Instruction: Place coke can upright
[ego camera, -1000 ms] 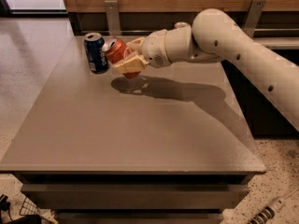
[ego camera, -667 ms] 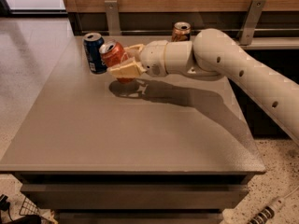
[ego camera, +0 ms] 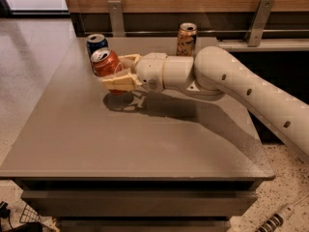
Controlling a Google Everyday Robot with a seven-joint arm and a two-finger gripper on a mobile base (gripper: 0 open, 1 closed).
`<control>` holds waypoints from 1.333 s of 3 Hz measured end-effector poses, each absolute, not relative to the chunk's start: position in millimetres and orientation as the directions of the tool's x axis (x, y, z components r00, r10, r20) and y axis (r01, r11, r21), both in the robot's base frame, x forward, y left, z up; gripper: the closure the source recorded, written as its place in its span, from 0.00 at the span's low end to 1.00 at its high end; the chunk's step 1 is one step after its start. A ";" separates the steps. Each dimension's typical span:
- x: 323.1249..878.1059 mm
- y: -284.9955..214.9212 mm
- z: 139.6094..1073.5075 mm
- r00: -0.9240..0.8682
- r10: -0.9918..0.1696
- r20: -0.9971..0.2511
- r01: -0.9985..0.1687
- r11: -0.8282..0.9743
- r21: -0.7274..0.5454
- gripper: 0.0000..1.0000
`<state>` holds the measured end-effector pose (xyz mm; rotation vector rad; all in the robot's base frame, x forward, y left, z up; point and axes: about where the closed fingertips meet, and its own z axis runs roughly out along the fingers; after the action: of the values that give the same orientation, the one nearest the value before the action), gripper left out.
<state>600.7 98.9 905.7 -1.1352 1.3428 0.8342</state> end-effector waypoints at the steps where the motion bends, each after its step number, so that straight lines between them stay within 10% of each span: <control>1: 589.9 106.9 900.7 0.069 -0.116 -0.991 -0.953 0.286 -0.100 1.00; 4: 593.9 91.0 855.9 -0.047 -0.043 -0.998 -0.932 0.362 0.029 1.00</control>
Offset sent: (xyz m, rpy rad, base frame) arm -0.0118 0.0060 -0.0400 0.1460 0.1132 -0.0230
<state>593.9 91.0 855.9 -0.9484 1.4271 0.9334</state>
